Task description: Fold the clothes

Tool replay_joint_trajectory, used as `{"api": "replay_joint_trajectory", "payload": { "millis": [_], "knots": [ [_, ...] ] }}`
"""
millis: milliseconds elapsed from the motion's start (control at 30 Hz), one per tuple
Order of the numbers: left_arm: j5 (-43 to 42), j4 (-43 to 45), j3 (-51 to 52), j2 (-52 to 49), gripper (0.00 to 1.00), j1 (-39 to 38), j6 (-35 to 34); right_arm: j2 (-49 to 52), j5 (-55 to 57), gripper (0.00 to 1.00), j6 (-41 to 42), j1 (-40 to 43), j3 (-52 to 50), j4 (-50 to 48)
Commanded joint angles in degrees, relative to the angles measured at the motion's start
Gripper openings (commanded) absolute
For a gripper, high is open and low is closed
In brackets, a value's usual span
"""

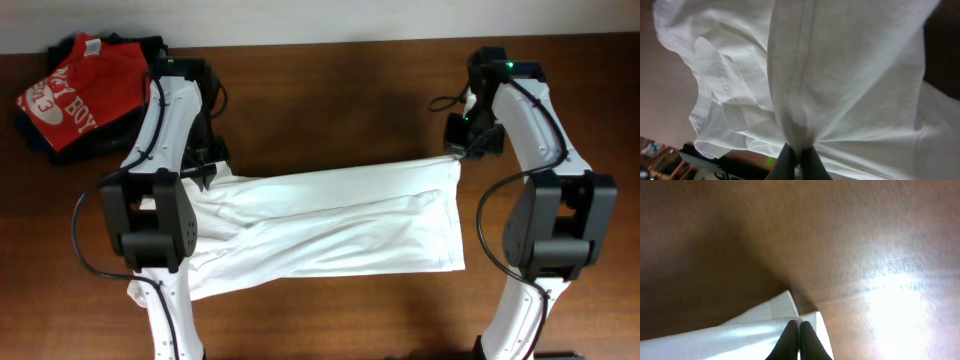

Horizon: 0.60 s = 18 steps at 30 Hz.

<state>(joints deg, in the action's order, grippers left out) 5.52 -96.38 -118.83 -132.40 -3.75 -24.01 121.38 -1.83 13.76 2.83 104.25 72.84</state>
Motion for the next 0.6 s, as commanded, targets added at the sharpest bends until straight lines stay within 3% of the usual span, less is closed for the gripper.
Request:
{"api": "replay_joint_trajectory", "payload": {
  "millis": [0,133,300,367,467,567],
  "knots": [
    [2.3,-0.4,2.6,8.2,0.0,0.5,0.3,-5.5,2.4,0.04,0.7,1.3,1.2,5.1],
    [4.7,-0.4,13.9,15.7,0.01,0.5,0.9,-6.4,2.4,0.04,0.7,1.3,0.8,11.6],
    [7.0,0.0,24.9,16.0,0.01,2.4,0.4,-7.0,2.3,0.04,0.7,1.3,0.5,18.1],
    [10.8,0.2,28.3,16.0,0.01,4.8,-3.8,-10.6,2.2,0.04,1.7,1.1,-4.9,16.5],
    [6.3,1.4,32.3,16.0,0.01,9.3,-3.8,-20.7,0.8,0.04,1.7,1.0,-16.9,9.6],
    [4.2,2.2,37.9,16.0,0.02,9.0,-3.8,-22.8,0.3,0.04,3.3,0.9,-24.3,5.6]
  ]
}}
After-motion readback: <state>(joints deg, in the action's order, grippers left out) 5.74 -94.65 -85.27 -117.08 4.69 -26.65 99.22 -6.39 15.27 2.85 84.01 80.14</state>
